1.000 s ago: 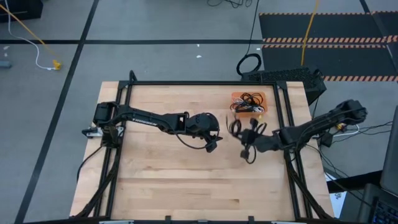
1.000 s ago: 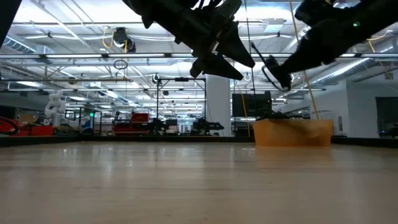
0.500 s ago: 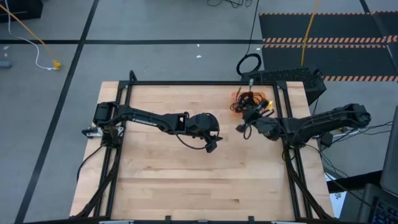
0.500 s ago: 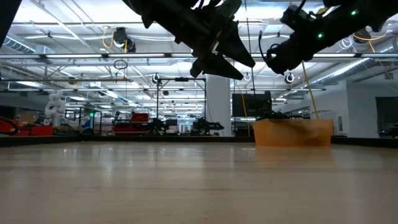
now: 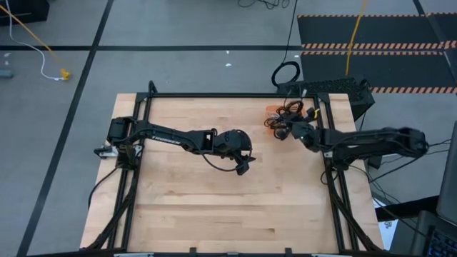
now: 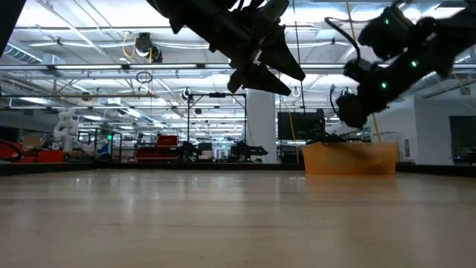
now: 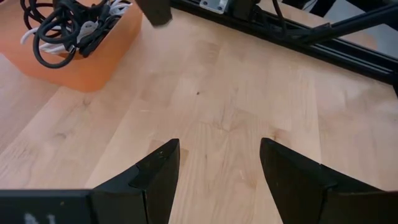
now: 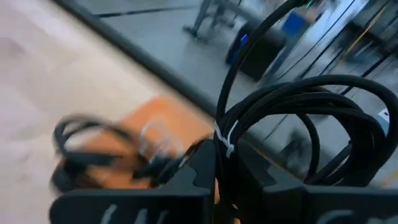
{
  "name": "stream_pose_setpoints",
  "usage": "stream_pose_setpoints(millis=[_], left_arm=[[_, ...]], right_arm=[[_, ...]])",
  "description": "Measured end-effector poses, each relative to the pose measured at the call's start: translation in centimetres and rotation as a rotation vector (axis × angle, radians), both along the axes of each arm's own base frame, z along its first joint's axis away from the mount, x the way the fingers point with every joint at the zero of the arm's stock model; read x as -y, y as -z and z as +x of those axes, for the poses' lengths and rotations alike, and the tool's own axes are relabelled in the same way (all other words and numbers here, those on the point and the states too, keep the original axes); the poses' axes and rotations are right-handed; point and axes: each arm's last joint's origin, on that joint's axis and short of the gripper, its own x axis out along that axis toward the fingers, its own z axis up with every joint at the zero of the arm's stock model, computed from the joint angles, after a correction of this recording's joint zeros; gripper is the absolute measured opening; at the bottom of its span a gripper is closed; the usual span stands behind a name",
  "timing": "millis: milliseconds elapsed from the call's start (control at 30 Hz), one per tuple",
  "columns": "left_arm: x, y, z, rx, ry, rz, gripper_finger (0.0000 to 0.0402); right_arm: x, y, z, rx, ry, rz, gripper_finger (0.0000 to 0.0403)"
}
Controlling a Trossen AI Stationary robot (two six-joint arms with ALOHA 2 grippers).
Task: Pick and place USB-C Cables
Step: Put the black charger cable into the orange bin
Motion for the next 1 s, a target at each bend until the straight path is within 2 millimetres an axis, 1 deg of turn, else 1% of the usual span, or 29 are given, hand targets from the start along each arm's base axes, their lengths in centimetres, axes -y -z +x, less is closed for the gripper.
stream_pose_setpoints(millis=[100,200,367,500,700,1000], left_arm=[[0.0,0.0,0.0,0.000,0.000,0.000,0.0223],[0.0,0.0,0.0,0.001,0.000,0.000,0.0223],[-0.2,0.0,0.0,0.002,-0.005,-0.002,0.0223],[-0.4,0.0,0.0,0.005,-0.014,-0.006,0.0223],[-0.7,0.0,0.0,0.006,-0.026,-0.012,0.0223],[-0.7,0.0,0.0,0.006,-0.026,-0.012,0.0223]], right_arm=[[0.1,2.1,-1.0,0.088,-0.006,0.115,0.0015],[0.1,3.4,-1.7,0.161,-0.001,0.172,0.0015],[-0.1,4.5,-2.4,0.225,0.005,0.167,0.0015],[-0.1,4.8,-2.7,0.274,0.001,0.148,0.0022],[-0.2,4.7,-2.7,0.332,-0.007,0.129,0.0069],[-0.1,4.1,-2.5,0.396,-0.015,0.110,0.0166]])
